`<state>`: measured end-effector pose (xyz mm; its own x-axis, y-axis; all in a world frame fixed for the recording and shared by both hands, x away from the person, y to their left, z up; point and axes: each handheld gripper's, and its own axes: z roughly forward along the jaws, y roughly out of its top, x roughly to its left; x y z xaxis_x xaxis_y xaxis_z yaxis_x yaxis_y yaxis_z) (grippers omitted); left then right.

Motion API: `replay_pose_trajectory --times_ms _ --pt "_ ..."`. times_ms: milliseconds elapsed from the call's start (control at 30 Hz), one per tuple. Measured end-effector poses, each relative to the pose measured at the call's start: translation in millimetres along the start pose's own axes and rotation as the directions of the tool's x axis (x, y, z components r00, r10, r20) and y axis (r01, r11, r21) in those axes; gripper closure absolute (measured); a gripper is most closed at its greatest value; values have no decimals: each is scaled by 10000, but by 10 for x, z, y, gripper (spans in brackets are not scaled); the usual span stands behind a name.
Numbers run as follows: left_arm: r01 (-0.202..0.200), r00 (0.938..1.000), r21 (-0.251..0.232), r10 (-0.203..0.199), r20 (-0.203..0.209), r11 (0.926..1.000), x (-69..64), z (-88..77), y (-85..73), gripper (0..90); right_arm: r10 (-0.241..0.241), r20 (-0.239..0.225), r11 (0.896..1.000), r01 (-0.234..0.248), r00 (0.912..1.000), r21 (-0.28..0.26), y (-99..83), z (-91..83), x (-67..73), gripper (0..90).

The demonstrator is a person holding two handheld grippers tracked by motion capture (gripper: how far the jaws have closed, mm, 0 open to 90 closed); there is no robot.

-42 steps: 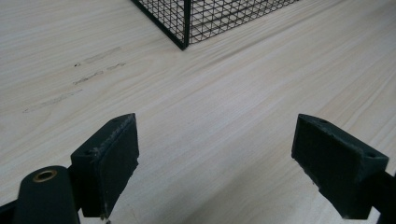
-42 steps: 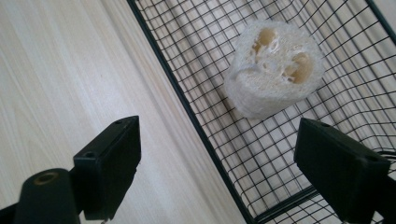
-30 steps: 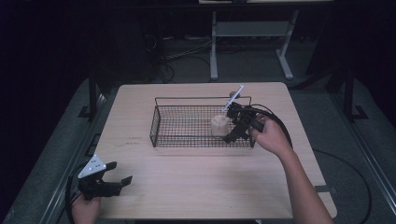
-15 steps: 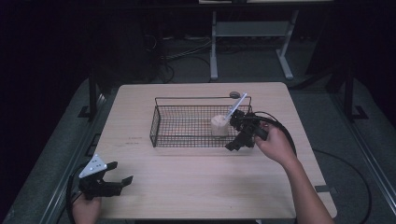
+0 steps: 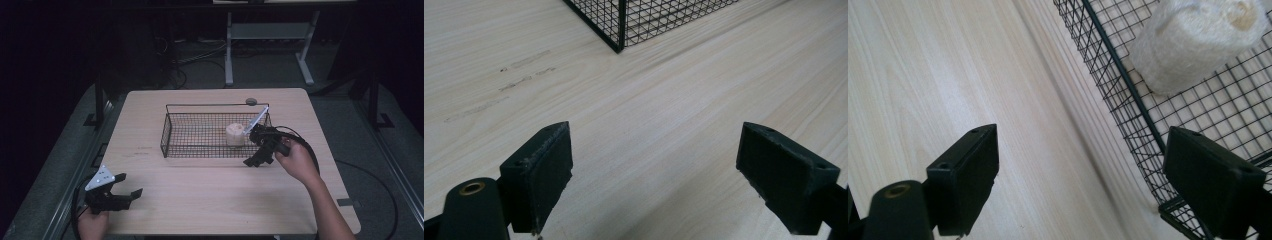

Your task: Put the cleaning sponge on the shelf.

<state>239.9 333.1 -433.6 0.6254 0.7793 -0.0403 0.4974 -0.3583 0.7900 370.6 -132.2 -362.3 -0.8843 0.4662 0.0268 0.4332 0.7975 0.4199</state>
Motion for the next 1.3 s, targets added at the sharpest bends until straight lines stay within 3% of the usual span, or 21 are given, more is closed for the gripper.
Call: replay_pose_trajectory --times_ms 100,1300 --pt "-9 10000 7 9 -3 10000 0 0 1 137 -2 -24 9998 2 10000 182 -42 29 11 145" --pt "6 10000 13 -6 12 10000 -14 19 5 137 -42 -145 9999 44 9999 135 -332 123 147 145"
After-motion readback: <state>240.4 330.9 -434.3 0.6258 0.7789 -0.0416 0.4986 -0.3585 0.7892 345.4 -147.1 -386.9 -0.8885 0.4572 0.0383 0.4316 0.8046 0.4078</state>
